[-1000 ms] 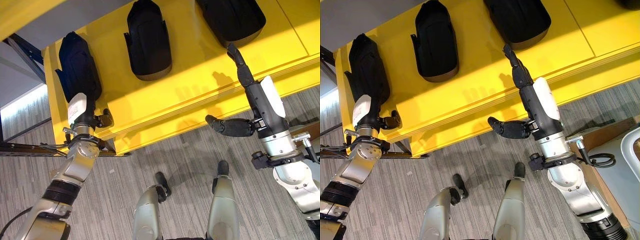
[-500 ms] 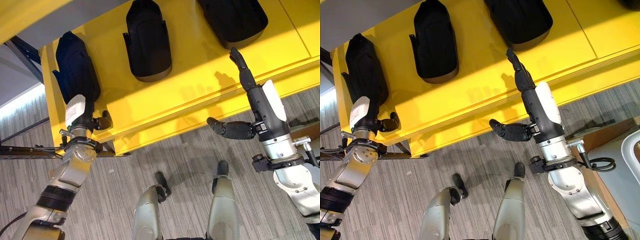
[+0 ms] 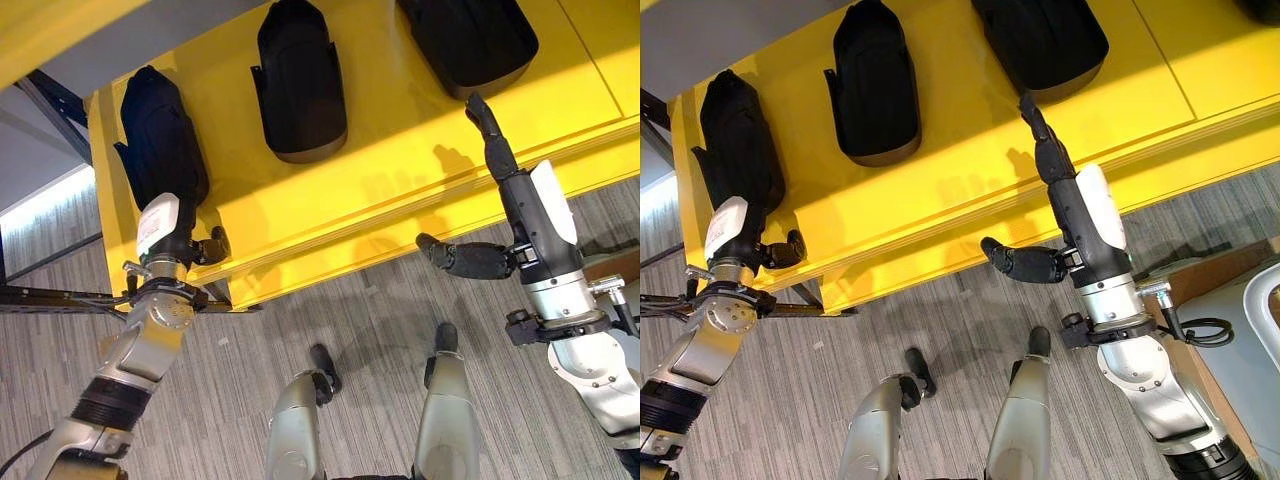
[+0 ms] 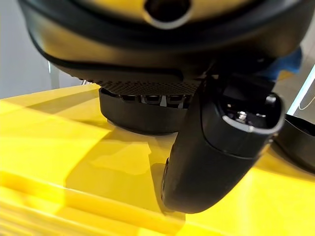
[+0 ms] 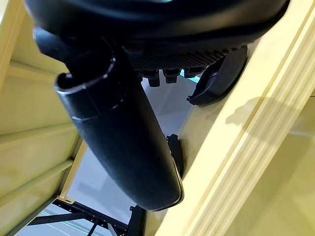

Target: Move parts from the plastic box to the shelf.

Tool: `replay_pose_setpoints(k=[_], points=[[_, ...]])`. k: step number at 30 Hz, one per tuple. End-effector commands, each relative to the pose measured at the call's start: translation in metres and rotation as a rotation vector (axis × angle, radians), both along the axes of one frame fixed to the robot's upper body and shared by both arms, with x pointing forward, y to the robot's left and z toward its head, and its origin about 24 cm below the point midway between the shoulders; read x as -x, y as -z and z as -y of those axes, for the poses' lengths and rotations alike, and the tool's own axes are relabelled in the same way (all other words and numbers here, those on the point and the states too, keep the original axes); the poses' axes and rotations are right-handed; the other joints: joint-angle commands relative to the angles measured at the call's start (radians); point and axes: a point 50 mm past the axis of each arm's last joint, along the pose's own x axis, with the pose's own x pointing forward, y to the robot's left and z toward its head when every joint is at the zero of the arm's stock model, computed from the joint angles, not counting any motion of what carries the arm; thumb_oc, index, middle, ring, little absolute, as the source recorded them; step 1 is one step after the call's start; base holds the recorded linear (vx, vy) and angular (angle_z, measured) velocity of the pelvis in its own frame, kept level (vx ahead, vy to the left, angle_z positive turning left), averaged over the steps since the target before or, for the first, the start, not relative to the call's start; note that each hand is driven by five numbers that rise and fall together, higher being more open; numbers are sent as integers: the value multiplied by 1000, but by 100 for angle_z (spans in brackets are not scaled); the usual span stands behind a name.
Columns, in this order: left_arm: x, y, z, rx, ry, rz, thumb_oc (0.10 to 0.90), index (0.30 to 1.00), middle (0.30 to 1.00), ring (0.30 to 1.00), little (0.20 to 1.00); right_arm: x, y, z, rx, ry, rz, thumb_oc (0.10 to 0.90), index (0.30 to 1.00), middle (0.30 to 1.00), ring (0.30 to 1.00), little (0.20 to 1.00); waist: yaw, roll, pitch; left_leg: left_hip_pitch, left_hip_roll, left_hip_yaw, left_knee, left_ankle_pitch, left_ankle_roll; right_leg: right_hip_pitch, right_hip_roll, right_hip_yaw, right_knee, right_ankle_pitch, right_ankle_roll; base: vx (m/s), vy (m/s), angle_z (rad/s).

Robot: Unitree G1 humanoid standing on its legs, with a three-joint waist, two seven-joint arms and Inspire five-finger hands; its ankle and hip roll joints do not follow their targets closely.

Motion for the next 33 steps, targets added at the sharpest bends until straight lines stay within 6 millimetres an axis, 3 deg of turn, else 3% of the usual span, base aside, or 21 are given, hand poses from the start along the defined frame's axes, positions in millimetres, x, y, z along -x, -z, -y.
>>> replay_pose_setpoints(k=[1,27,33], points=[[10,5,-3,-57,46,-81,900,1000,1000,1000,1000,25,-45,-7,-64,-103,304,900,1000,1000,1000,1000,4,-41,-13,3,5,-72,-35,-6,-6,93,-42,-81,41,-108,18,0,0,0],[16,11,-6,-76,8,-69,900,1000,1000,1000,1000,26,-43,-6,-71,-91,305,900,1000,1000,1000,1000,13,-45,-13,8,4,-79,-31,-10,-5,107,-45,-87,36,-108,17,0,0,0],[19,4,-12,-25,-71,109,900,1000,1000,1000,1000,25,-40,-8,-80,-77,306,900,1000,1000,1000,1000,22,-51,-15,7,7,-82,-28,-11,-6,108,-46,-90,39,-109,16,0,0,0]])
